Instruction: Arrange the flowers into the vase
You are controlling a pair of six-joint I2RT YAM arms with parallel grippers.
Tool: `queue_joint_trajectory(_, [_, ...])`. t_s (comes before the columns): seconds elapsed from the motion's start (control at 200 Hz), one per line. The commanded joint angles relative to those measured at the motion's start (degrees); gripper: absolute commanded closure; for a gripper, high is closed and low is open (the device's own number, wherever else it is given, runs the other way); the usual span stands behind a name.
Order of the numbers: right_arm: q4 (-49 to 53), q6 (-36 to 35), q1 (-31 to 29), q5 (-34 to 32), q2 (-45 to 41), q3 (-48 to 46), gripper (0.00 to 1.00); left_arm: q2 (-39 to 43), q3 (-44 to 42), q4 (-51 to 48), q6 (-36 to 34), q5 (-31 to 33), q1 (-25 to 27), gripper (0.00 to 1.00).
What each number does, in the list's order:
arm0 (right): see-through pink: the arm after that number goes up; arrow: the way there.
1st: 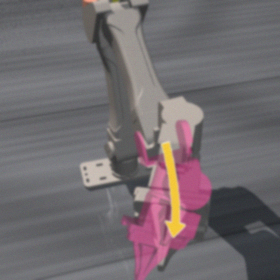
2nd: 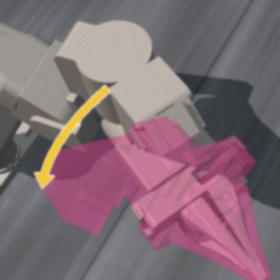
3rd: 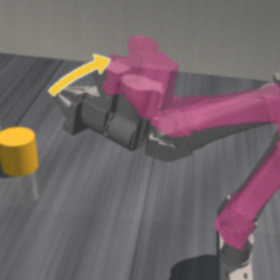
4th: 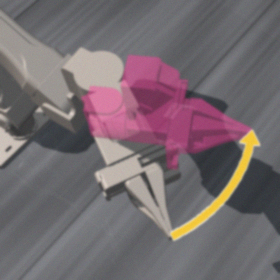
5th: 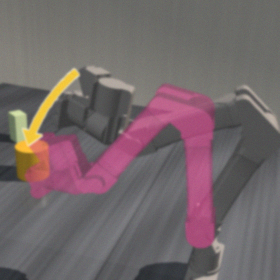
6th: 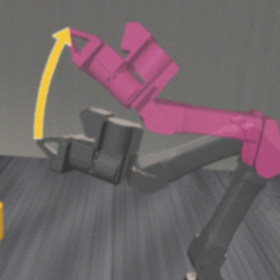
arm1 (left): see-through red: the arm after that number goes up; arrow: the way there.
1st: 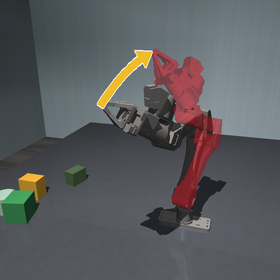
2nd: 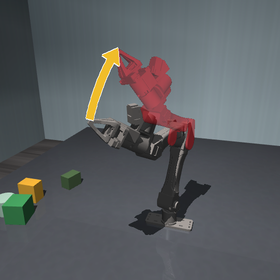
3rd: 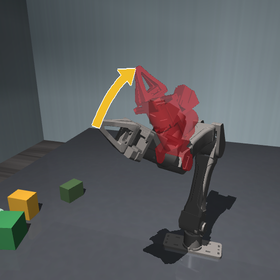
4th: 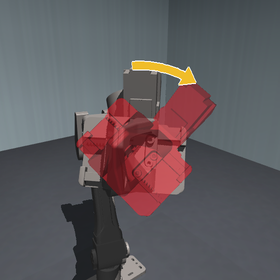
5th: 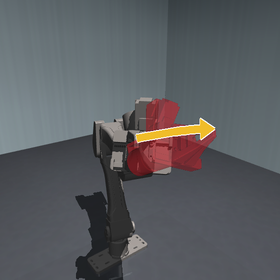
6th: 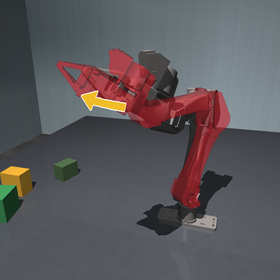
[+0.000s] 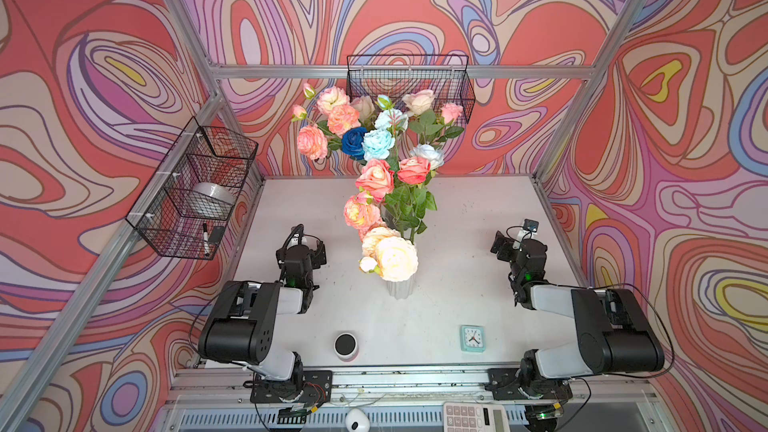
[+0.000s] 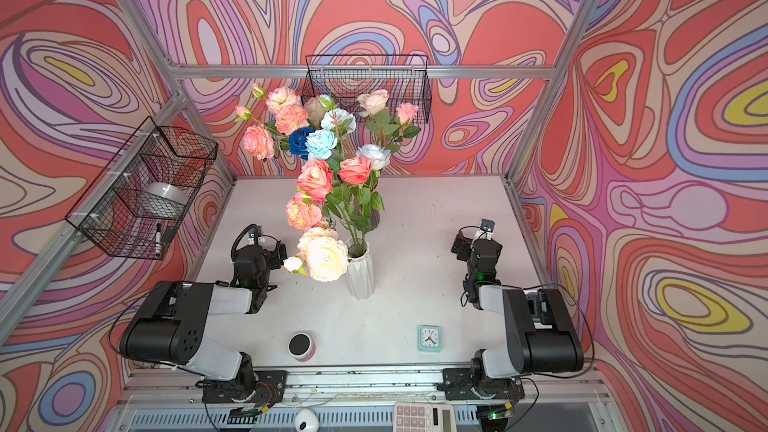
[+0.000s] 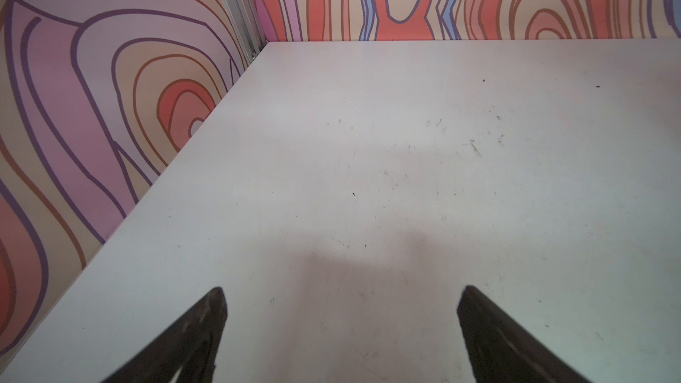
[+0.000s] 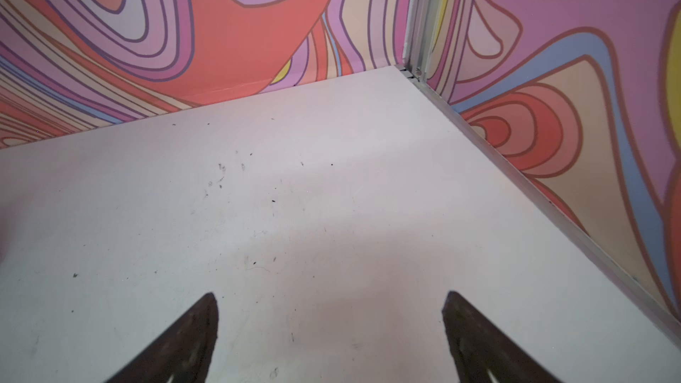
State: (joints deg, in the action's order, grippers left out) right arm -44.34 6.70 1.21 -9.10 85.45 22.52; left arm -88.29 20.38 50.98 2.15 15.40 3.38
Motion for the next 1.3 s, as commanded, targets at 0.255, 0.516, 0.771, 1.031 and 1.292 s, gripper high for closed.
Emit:
queue_joint_trajectory(0.255, [-13.8,-2.6,0.5,4.0,12.4,2.5,0.02,-0.5,0.7,1.6,0.1,-0.2,-0.2,0.0])
queue_joint_trajectory(0.516, [-12.6,-2.6,0.1,3.6,12.1,2.8,0.02,-0.5,0.8,1.4,0.1,-0.2,-0.2,0.0])
queue_joint_trajectory(0.771, [-12.2,-3.0,0.0,3.8,12.3,3.2,0.02,-0.5,0.8,1.5,0.0,-0.2,-0.3,0.0])
queue_joint_trajectory(1.031, [-12.0,-3.0,0.0,3.6,12.4,3.3,0.02,-0.5,0.7,1.5,0.0,-0.2,-0.3,0.0])
queue_joint_trajectory(1.292, [-11.8,-3.1,-0.3,3.1,12.4,3.4,0.02,-0.6,0.7,1.5,0.0,-0.2,-0.2,0.0])
